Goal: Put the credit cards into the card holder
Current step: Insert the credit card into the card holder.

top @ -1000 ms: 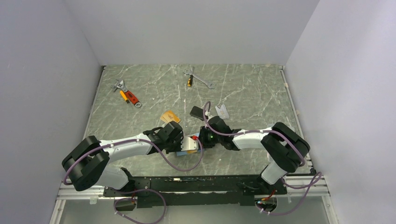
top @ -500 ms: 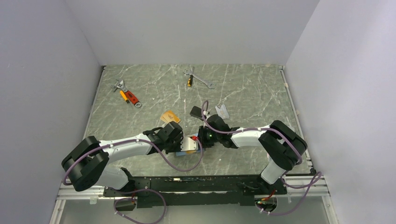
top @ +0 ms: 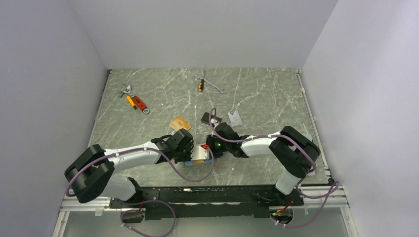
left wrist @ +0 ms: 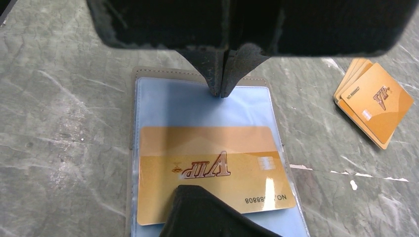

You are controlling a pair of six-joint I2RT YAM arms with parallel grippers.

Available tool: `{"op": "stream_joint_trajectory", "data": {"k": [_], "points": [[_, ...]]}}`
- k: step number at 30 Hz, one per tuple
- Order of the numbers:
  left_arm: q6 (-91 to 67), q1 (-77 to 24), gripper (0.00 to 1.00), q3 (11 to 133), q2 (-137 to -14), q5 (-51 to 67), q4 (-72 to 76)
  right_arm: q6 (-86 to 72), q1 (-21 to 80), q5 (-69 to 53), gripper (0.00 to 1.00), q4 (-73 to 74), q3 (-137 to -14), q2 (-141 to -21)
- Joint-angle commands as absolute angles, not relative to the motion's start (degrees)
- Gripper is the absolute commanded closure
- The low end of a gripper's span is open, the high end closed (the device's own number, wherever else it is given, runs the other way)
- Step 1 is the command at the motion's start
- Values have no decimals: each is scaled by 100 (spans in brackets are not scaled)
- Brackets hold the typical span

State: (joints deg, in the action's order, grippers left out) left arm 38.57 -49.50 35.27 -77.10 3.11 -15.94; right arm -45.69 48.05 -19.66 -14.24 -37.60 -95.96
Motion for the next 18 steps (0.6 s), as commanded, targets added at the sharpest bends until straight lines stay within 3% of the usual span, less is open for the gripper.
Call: {"op": "stream_joint_trajectory", "data": {"k": [1,8,18], "points": [[3804,-5010,100,3550,-7624,451,-1898,-4584,4964,-1763,90,-1050,-3687,-9796],[3639,-4854,100,3987,-7427,353,-2306,-4675,4836,-1481,62,-1038,-3371,-9321],[3707,-4735,100,3902,-7460,601,-2294,-4606,4813,-1757,54,-1120,-3510,-9342]]}}
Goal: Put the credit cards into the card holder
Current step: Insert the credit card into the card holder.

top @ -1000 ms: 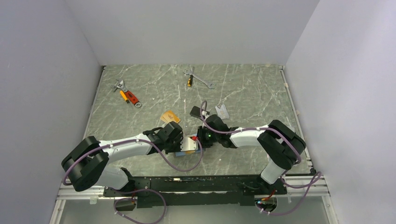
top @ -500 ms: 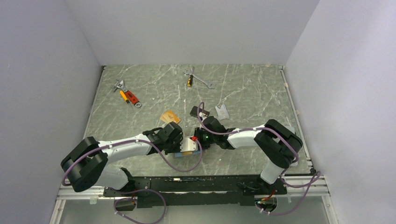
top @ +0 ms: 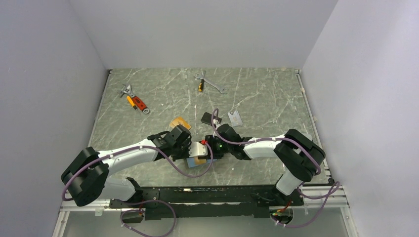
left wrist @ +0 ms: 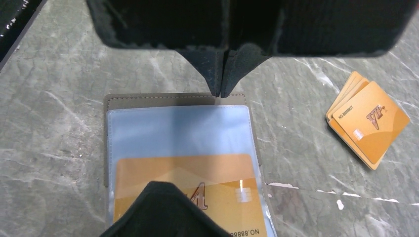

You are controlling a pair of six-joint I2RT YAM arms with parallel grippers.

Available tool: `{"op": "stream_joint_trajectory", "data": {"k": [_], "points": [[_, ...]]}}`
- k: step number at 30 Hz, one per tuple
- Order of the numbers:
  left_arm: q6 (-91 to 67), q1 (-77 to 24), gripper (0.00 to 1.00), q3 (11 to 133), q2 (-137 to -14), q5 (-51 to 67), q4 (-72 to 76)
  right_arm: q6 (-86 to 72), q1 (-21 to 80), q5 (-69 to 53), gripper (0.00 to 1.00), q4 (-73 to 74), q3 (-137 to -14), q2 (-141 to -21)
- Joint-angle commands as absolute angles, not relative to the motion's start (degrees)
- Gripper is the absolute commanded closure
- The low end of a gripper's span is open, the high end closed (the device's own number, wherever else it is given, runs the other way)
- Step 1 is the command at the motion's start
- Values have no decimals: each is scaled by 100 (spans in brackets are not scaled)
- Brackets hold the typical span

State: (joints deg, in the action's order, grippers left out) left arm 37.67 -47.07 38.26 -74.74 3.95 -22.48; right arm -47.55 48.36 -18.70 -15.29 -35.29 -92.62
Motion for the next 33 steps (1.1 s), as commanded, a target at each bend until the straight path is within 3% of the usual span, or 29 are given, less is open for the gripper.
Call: {"op": "stream_joint_trajectory", "data": {"k": [1,5,9,33], "points": [[3702,-4752,100,3918,-7485,605,-2294,-4606,4808,-1735,53,-1110,-3503,-9287],[3717,-4798,100,3891,-7515,622,-2243,-4629,4812,-1338,53,-892,-3447,-8924],[3703,-4857,100,3799,-7531,635,-2180,-5030,4918,-608,62,-1045,-3127,-8483],[3640,-4958,100,3884,-7496,659,-2169,-4871,5221,-1015,60,-1732,-3371,-8887]]}}
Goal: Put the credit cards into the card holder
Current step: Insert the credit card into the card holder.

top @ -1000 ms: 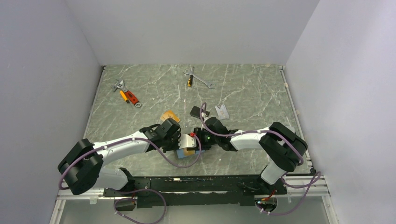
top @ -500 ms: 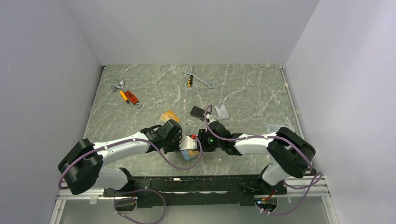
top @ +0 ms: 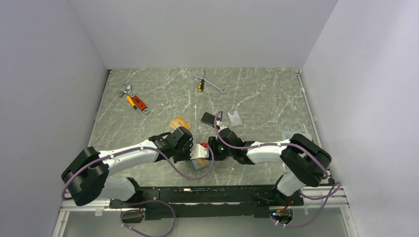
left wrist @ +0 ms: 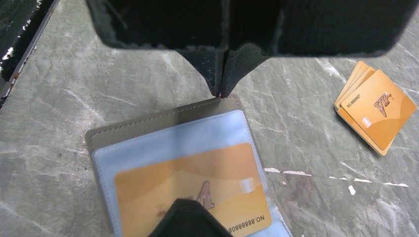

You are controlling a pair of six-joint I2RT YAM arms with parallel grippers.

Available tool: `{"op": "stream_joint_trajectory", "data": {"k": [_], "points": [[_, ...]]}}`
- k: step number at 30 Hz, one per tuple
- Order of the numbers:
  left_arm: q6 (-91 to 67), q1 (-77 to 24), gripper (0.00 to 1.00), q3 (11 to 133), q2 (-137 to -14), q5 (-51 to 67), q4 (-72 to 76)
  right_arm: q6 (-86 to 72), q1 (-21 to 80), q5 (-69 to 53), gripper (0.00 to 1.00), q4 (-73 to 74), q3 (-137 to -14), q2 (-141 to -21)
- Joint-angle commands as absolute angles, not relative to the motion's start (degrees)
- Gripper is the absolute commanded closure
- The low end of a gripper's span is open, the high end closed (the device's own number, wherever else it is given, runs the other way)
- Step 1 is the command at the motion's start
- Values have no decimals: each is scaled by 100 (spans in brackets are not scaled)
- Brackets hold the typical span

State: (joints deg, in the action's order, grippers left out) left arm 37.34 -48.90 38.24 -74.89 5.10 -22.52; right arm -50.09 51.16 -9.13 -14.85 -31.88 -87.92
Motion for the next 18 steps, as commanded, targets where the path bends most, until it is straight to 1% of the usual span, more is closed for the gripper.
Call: {"op": "stream_joint_trajectory", "data": {"k": [1,13,18], "points": [[3638,-4970,100,3885,-7504,667,-2165,-4842,5262,-1031,60,-1791,-3372,-8873],[3648,-4985,100,3722,-7540,649,-2063,-4737,5335,-1601,61,-2265,-3575,-9293],[3680,-4983,100,3647,-7520,622,-2048,-4944,5061,-1599,63,-2305,-3292,-8961]]}}
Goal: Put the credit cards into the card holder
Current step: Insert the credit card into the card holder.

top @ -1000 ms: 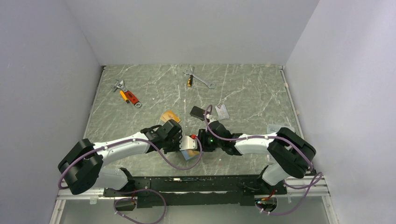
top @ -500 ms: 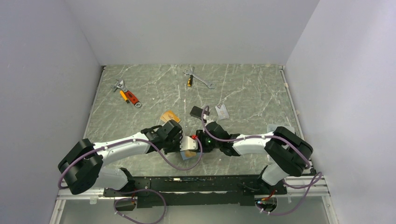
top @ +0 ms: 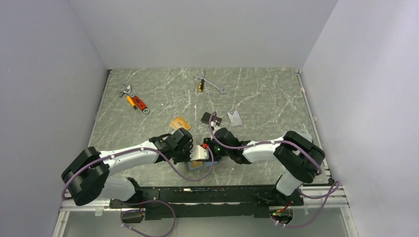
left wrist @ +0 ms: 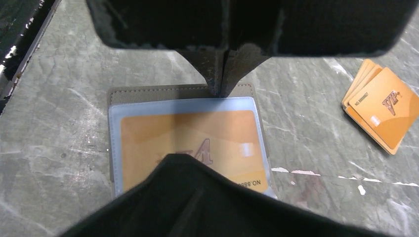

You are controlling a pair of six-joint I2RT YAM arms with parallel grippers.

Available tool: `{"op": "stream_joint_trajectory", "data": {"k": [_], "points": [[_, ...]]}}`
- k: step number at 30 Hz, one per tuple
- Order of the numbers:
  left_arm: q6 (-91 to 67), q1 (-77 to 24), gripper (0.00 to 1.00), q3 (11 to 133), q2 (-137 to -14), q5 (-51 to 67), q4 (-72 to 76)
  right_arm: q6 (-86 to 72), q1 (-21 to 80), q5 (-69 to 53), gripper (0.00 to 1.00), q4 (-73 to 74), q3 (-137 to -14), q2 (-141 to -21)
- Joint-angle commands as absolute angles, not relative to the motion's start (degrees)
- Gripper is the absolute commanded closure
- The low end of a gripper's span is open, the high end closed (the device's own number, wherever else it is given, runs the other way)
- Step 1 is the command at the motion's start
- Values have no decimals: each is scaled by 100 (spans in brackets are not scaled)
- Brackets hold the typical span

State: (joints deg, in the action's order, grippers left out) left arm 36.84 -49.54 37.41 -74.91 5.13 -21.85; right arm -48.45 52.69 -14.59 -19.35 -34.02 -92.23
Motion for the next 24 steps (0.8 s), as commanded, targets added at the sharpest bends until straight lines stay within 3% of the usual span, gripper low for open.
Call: {"op": "stream_joint_trajectory", "data": {"k": [1,9,15,24], "points": [[3690,-4986,100,3629,-7509,612,-2048,-5016,4956,-1631,63,-2371,-3181,-8878],[3760,-4984,100,3603,-7474,591,-2062,-5230,4704,-1939,72,-2547,-3157,-9088],[3761,-4987,100,3621,-7480,613,-2061,-5168,4745,-1820,89,-2316,-3402,-9252],[3744,-4984,100,3714,-7528,625,-2056,-5037,5024,-1606,94,-1872,-3754,-9560]]}}
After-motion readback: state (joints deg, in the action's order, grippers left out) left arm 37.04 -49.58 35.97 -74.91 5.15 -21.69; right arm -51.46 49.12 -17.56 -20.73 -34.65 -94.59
